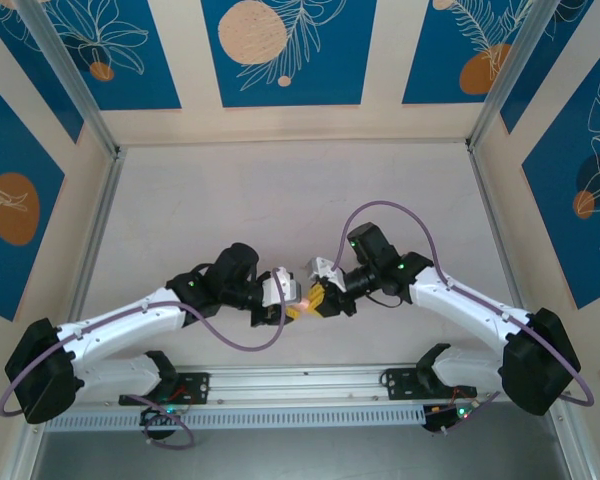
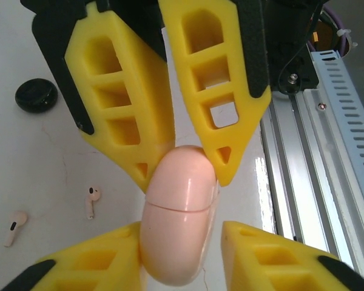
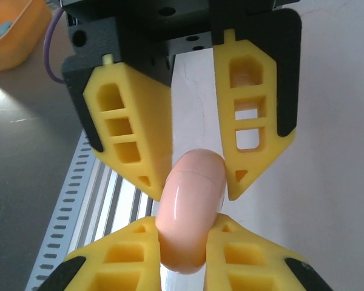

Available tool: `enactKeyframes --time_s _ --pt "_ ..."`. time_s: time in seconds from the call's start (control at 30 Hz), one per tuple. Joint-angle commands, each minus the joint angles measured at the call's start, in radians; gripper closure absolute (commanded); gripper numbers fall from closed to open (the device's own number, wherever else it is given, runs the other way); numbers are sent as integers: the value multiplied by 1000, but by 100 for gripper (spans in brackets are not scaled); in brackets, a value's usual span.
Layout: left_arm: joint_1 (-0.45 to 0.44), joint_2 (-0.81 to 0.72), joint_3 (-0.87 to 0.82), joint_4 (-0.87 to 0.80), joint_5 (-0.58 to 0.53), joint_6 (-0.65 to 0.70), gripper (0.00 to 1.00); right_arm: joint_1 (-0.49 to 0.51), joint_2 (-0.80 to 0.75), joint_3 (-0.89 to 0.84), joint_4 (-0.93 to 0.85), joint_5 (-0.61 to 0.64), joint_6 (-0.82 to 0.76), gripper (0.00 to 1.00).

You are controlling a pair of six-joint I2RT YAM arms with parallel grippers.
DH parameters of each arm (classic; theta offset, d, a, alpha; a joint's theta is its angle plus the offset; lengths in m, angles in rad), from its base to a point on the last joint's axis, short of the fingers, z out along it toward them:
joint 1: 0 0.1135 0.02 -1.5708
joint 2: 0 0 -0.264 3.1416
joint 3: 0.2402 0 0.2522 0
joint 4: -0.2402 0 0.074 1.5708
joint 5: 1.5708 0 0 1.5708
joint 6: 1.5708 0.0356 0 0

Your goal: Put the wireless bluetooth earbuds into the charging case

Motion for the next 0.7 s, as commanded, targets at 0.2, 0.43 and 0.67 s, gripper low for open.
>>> enactKeyframes --time_s 0.2,0.43,0.67 --pt "6 -15 12 23 -8 -9 81 -10 -114 -63 144 100 34 63" --pt "8 -33 -72 222 -4 -111 84 -57 -264 -180 278 88 144 50" --pt "9 -40 -143 413 19 -217 84 -70 -267 -218 348 30 202 50"
